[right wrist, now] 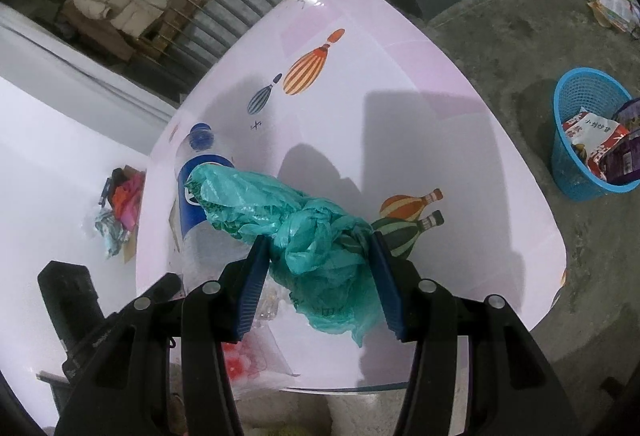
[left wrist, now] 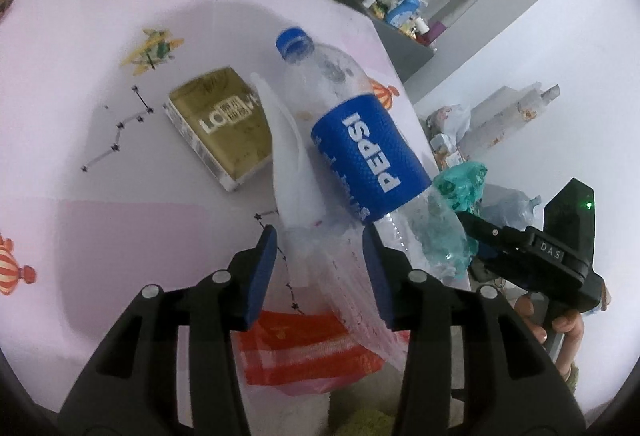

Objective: Collect trash
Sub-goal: 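Grasp the teal plastic bag with the right tool while the left tool grasps the clear plastic sheet, then carry the teal bag and clear plastic toward the blue wastebasket with both tools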

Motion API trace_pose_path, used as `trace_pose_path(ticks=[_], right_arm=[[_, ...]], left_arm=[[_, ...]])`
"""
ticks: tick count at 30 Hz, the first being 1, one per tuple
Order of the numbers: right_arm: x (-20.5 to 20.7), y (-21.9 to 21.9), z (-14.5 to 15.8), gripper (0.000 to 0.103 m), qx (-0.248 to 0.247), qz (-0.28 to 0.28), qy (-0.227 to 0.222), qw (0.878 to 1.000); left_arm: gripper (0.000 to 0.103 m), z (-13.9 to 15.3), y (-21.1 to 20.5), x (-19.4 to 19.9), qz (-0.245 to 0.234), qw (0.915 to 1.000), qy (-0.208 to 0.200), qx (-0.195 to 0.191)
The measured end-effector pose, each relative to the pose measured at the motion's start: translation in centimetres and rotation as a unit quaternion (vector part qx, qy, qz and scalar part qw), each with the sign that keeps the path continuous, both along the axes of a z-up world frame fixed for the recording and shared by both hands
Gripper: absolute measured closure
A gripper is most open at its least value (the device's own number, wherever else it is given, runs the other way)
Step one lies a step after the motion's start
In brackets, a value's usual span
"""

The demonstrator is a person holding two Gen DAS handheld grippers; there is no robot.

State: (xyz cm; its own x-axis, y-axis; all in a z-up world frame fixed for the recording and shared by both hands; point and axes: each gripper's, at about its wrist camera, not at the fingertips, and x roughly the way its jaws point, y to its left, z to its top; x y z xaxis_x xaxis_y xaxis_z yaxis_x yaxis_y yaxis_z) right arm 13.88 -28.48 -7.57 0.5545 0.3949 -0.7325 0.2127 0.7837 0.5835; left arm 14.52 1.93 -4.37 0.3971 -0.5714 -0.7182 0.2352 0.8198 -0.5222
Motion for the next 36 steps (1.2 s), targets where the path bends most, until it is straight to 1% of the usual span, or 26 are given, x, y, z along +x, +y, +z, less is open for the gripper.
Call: trace_pose_path(ticks=[4, 7, 8, 9, 12, 14, 18, 24, 36], right_arm=[[0.1, 0.0, -0.1, 0.053, 0.001, 0.001, 0.000, 1.000], [0.1, 0.1, -0.1, 0.053, 0.000, 0.001, 0.000, 1.000], [0.1, 0.1, -0.1, 0.053, 0.000, 0.001, -0.001, 1.000], [0.1, 0.1, -0.1, 0.053, 0.000, 0.001, 0.000, 1.000], [0.1, 0.0, -0.1, 0.053, 0.001, 0.001, 0.000, 1.000], [0.1, 0.0, -0.1, 0.053, 0.001, 0.000, 0.000, 1.000], [0.2, 0.1, -0.3, 0.053, 0.003, -0.002, -0.001, 1.000], [0.2, 0.3, -0.4, 0.053, 0.004, -0.005, -0.003, 1.000], [0.2, 0.6, -0.5, 0.054, 0.010, -0.009, -0.009, 1.000]], left_arm=[[0.063, -0.2, -0.6, -0.6, -0.023, 0.9997, 0.006, -0.001], [0.063, -0.3, -0.9, -1.1, -0.034, 0.9993, 0.007, 0.016], [0.065, -0.4, -1.0, -1.2, -0.034, 0.9991, 0.008, 0.023], [0.072, -0.6, -1.1, -1.3, -0.034, 0.9990, 0.010, 0.029], [0.082, -0.8, -1.0, -1.3, -0.033, 0.9987, 0.012, 0.037], [0.087, -0.7, -0.9, -1.4, -0.034, 0.9988, 0.009, 0.034], [0.096, 0.3, -0.8, -1.5, -0.035, 0.9987, -0.011, 0.036], [0.100, 2.3, -0.2, -1.8, -0.029, 0.9981, -0.047, 0.027], [0.101, 6.6, 1.6, -2.5, -0.019, 0.9945, -0.103, 0.005]])
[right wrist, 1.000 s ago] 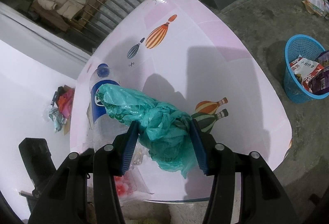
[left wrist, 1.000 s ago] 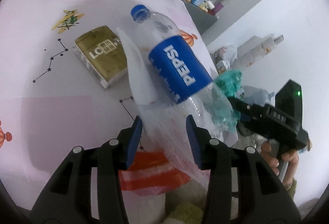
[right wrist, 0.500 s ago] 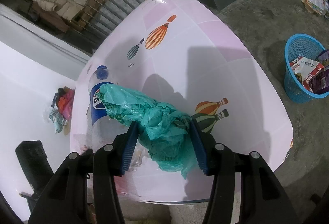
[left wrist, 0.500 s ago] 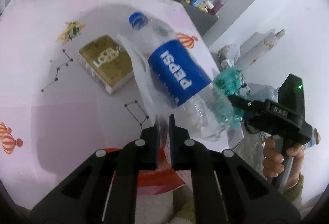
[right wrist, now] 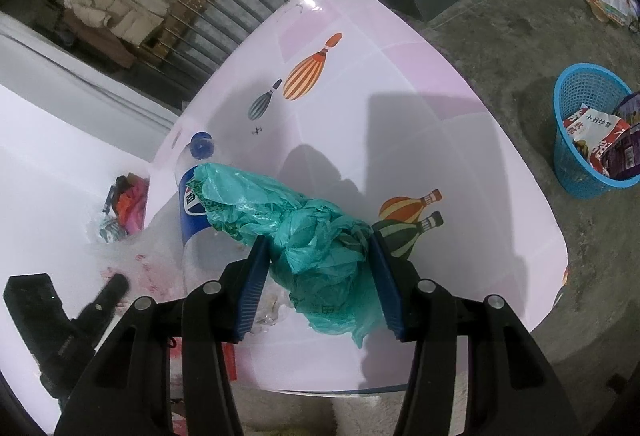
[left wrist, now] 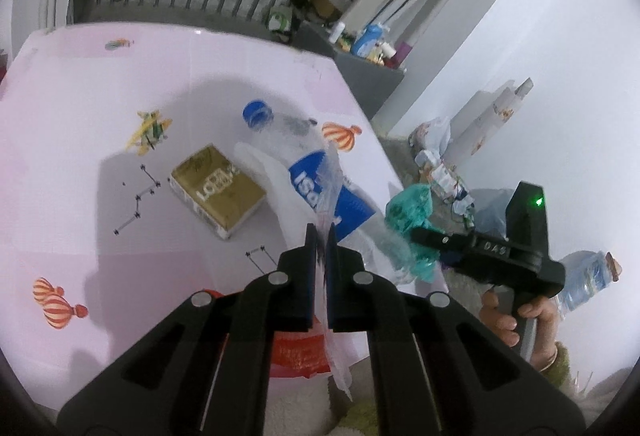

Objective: Collect trash
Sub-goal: 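Carry the teal bag and clear plastic toward the blue wastebasket with both tools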

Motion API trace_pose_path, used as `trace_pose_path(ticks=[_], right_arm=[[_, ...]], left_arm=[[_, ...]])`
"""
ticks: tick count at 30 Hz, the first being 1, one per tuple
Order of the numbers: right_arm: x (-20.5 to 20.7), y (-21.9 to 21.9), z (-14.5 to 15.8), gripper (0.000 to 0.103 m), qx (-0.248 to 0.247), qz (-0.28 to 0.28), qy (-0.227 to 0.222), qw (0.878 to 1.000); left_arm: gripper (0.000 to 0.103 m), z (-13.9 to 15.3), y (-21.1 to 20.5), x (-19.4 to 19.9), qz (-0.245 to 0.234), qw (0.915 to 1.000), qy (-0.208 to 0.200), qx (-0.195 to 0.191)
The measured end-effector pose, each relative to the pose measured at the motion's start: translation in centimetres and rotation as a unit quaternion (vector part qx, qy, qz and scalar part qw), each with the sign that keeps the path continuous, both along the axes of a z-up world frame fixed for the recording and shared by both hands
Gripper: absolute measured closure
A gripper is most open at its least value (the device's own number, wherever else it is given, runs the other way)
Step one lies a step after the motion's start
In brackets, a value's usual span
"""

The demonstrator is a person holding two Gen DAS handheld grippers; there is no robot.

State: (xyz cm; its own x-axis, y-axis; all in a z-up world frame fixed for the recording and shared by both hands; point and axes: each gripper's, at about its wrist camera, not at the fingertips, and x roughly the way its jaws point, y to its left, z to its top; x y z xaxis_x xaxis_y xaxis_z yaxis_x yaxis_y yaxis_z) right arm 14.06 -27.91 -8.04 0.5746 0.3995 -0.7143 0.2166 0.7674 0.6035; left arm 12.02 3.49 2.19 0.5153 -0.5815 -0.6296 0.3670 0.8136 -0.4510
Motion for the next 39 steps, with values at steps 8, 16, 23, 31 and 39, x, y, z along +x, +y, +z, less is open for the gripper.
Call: trace_pose_path(ticks=[8, 16, 23, 31, 39], right_arm=[[-0.3, -0.4, 0.2, 0.054, 0.006, -0.008, -0.007, 1.000], [-1.2, -1.3, 0.5, 0.054, 0.022, -0.025, -0.018, 0.999], [-2.5, -3.3, 0.8, 0.054, 0.038, -0.050, -0.036, 0.997], [-5.7, -8.4, 0.6, 0.054, 0.062, -0.110, -0.057, 0.990], [-11.3, -14.7, -0.9, 0.054, 0.076, -0.196, -0.055, 0.976]], left_arm=[[0.101, 2.4, 0.7, 0.2, 0.009, 0.9994, -0.028, -0.019], [0.101, 4.9, 1.8, 0.8, 0.007, 0.9965, -0.043, -0.072], [0.101, 6.3, 0.9, 1.1, -0.001, 0.9935, -0.053, -0.101], [0.101, 7.9, -6.3, 1.7, -0.061, 0.9930, -0.075, -0.068], [0.101, 7.0, -18.5, 2.5, -0.154, 0.9856, -0.066, -0.023]])
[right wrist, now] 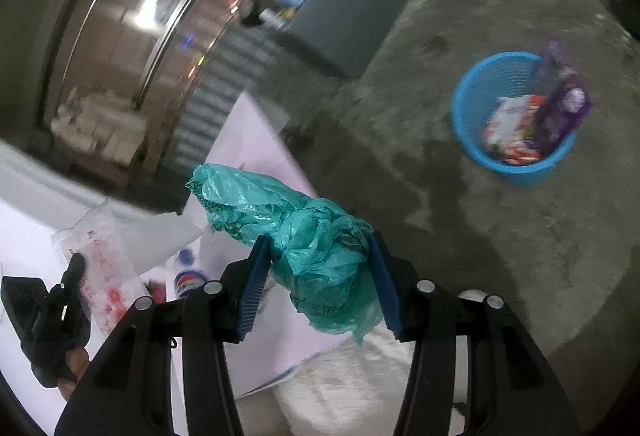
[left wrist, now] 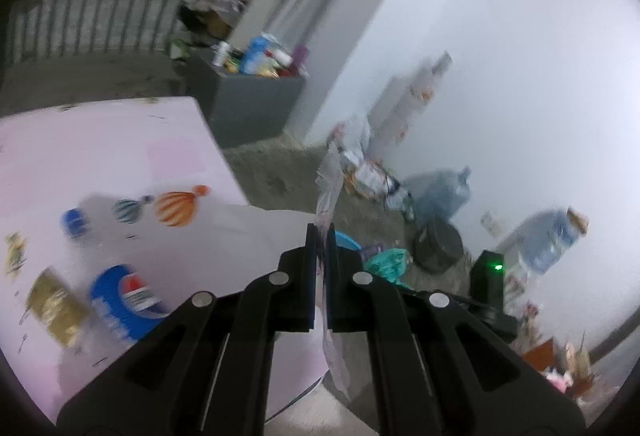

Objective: Collect trash
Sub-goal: 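Carry the teal bag and clear plastic toward the blue wastebasket with both tools, then open the right tool over the wastebasket while the left tool releases the clear plastic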

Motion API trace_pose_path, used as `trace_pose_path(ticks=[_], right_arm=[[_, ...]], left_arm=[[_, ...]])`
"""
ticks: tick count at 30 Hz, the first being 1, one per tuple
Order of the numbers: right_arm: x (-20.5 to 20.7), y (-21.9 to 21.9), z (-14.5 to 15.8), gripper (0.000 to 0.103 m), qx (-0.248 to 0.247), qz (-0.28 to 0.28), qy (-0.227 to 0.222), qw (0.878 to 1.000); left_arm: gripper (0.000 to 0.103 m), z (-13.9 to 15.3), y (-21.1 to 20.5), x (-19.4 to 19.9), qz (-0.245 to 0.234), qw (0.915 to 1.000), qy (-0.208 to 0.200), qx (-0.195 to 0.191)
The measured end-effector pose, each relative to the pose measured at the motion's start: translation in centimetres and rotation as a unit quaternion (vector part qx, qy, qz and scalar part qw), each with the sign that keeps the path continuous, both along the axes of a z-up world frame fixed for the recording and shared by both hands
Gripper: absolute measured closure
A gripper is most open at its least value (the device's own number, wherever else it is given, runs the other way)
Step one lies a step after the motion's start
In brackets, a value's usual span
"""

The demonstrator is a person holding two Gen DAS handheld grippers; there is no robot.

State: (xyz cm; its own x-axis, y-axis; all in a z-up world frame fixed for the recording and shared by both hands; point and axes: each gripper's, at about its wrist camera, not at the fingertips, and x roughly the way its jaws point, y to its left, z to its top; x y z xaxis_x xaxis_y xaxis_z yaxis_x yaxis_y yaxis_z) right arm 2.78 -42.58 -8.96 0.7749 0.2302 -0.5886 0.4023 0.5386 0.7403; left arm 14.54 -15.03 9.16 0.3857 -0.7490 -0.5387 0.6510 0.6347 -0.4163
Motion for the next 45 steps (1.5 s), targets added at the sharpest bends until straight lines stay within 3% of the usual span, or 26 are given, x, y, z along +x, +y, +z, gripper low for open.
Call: trace_pose_path(ticks=[5, 11, 17, 24, 25, 26, 27, 28, 31, 34, 38, 45], right_arm=[[-4.6, -5.4, -1.2, 0.054, 0.006, -0.077, 0.015, 0.997], [-7.0, -11.2, -2.5, 0.054, 0.027, -0.141, 0.028, 0.989], [-4.9, -16.3, -3.5, 0.054, 0.048, -0.167, 0.028, 0.984], [0.7, -22.3, -5.3, 0.052, 0.067, -0.175, 0.036, 0.982], [1.4, -23.1, -5.8, 0.052, 0.068, -0.178, 0.038, 0.981], [2.1, -23.9, -6.7, 0.048, 0.070, -0.180, 0.040, 0.980], [2.7, -24.5, -7.5, 0.039, 0.072, -0.178, 0.042, 0.980], [3.5, -25.2, -8.9, 0.035, 0.078, -0.169, 0.049, 0.981], [4.3, -26.0, -13.6, 0.035, 0.102, -0.164, 0.122, 0.973], [2.8, -25.0, -15.8, 0.035, 0.128, -0.167, 0.125, 0.970], [0.3, -22.7, -16.3, 0.035, 0.133, -0.165, 0.115, 0.971], [-3.2, -18.5, -13.8, 0.035, 0.111, -0.148, 0.108, 0.977]], left_arm=[[0.101, -2.1, -8.2, 0.3, -0.047, 0.9978, 0.015, 0.044], [0.101, -5.1, -18.4, 0.3, -0.097, 0.9902, 0.017, 0.099], [0.101, -8.5, -27.3, 0.9, -0.131, 0.9816, 0.023, 0.136], [0.101, -12.0, -34.9, 2.9, -0.134, 0.9777, 0.036, 0.158], [0.100, -12.8, -35.9, 3.2, -0.135, 0.9769, 0.038, 0.161], [0.087, -13.6, -36.8, 3.5, -0.139, 0.9746, 0.042, 0.170], [0.069, -14.5, -37.5, 3.8, -0.144, 0.9711, 0.047, 0.185], [0.064, -15.8, -38.5, 4.1, -0.139, 0.9667, 0.051, 0.209], [0.062, -18.1, -39.1, 4.9, -0.109, 0.9628, 0.076, 0.235], [0.059, -18.7, -37.9, 5.3, -0.102, 0.9633, 0.101, 0.227], [0.058, -18.0, -36.0, 5.1, -0.092, 0.9628, 0.078, 0.242], [0.058, -14.1, -31.5, 4.0, -0.082, 0.9713, 0.073, 0.211]])
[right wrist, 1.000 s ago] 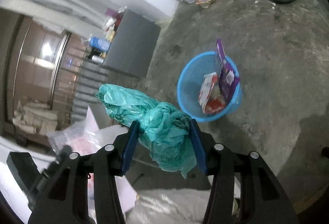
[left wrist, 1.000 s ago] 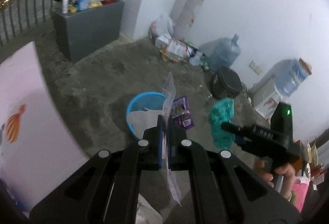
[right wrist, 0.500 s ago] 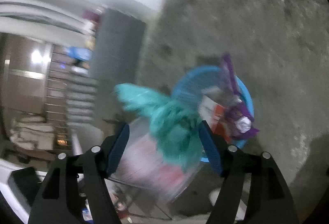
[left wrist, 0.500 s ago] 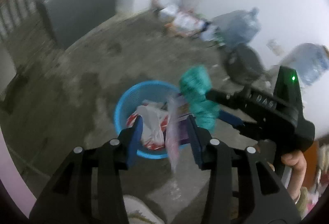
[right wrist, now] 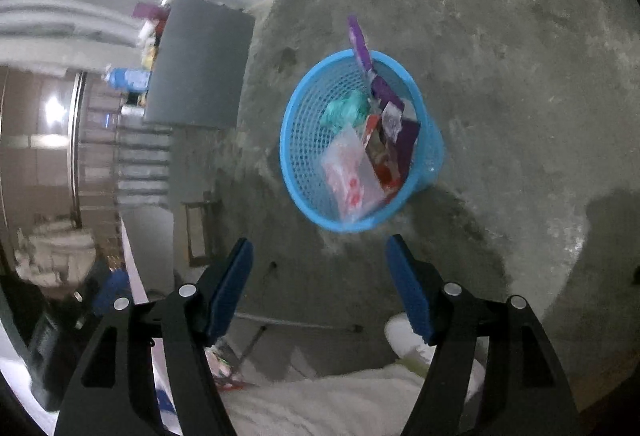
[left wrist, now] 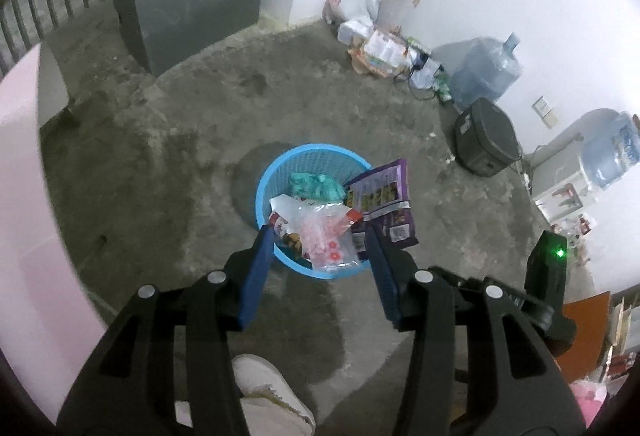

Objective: Collect trash
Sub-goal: 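Open the right tool over the wastebasket while the left tool releases the clear plastic, then move both tools back over the table toward the red wrapper and Pepsi bottle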

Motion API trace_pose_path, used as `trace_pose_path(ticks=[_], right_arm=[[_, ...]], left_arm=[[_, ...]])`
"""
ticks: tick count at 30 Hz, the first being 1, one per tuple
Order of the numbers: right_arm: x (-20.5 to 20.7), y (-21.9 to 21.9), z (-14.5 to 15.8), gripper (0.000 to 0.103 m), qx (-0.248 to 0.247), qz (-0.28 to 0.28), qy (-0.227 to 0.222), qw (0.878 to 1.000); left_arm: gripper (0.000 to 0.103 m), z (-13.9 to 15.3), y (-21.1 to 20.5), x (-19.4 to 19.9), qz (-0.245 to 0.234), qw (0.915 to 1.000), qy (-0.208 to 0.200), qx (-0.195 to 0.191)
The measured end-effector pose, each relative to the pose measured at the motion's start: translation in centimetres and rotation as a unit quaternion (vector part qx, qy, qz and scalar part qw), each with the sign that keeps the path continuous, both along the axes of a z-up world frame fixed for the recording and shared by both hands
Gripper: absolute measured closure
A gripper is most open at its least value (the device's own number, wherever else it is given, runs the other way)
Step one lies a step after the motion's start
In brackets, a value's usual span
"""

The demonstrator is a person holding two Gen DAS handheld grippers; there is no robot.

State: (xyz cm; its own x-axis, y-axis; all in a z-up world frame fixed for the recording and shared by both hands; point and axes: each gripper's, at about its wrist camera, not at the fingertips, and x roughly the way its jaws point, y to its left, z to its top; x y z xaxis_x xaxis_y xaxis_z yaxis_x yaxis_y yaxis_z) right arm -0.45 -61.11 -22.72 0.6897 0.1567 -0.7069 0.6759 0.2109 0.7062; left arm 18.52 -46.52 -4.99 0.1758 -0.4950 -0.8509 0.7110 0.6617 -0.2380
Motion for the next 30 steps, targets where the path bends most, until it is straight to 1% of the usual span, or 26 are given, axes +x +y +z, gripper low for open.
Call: trace_pose_path(ticks=[4, 6, 8, 12, 16, 19, 22, 24, 26, 29, 30], right_arm=[[-1.1, 2.8, 3.1, 0.035, -0.036, 0.034, -0.012, 0.999], [-1.3, 4.4, 4.7, 0.035, -0.053, 0.056, -0.021, 0.997], [-1.5, 6.0, 6.2, 0.035, -0.071, 0.082, -0.031, 0.994], [-0.8, 9.8, 8.7, 0.035, -0.090, 0.143, -0.046, 0.985], [0.9, 13.5, 10.7, 0.035, -0.095, 0.198, -0.064, 0.974], [2.6, 16.7, 11.9, 0.035, -0.095, 0.235, -0.080, 0.964], [4.7, 20.6, 13.0, 0.035, -0.099, 0.281, -0.093, 0.950], [6.4, 24.1, 14.0, 0.035, -0.108, 0.322, -0.101, 0.935], [7.3, 26.8, 14.9, 0.035, -0.118, 0.359, -0.111, 0.919], [8.9, 32.1, 16.3, 0.035, -0.144, 0.425, -0.125, 0.885], [9.2, 33.2, 16.5, 0.035, -0.151, 0.435, -0.124, 0.879]], left_arm=[[0.056, 3.2, 4.0, -2.0, -0.008, 0.9994, -0.008, -0.033], [0.050, 4.9, 6.6, -3.6, -0.015, 0.9985, -0.023, -0.047], [0.046, 6.0, 9.4, -5.1, -0.021, 0.9973, -0.037, -0.060], [0.043, 7.4, 16.0, -7.5, -0.016, 0.9958, -0.046, -0.078], [0.040, 7.9, 24.0, -9.1, 0.025, 0.9941, -0.064, -0.084], [0.038, 7.7, 30.6, -9.9, 0.083, 0.9904, -0.073, -0.082], [0.038, 7.0, 36.9, -10.2, 0.149, 0.9840, -0.068, -0.070], [0.038, 6.5, 40.7, -10.6, 0.187, 0.9781, -0.056, -0.071], [0.038, 5.7, 44.2, -11.4, 0.218, 0.9718, -0.041, -0.079], [0.038, 4.3, 48.7, -12.1, 0.260, 0.9611, -0.013, -0.092], [0.038, 3.7, 49.9, -12.2, 0.272, 0.9574, -0.001, -0.096]])
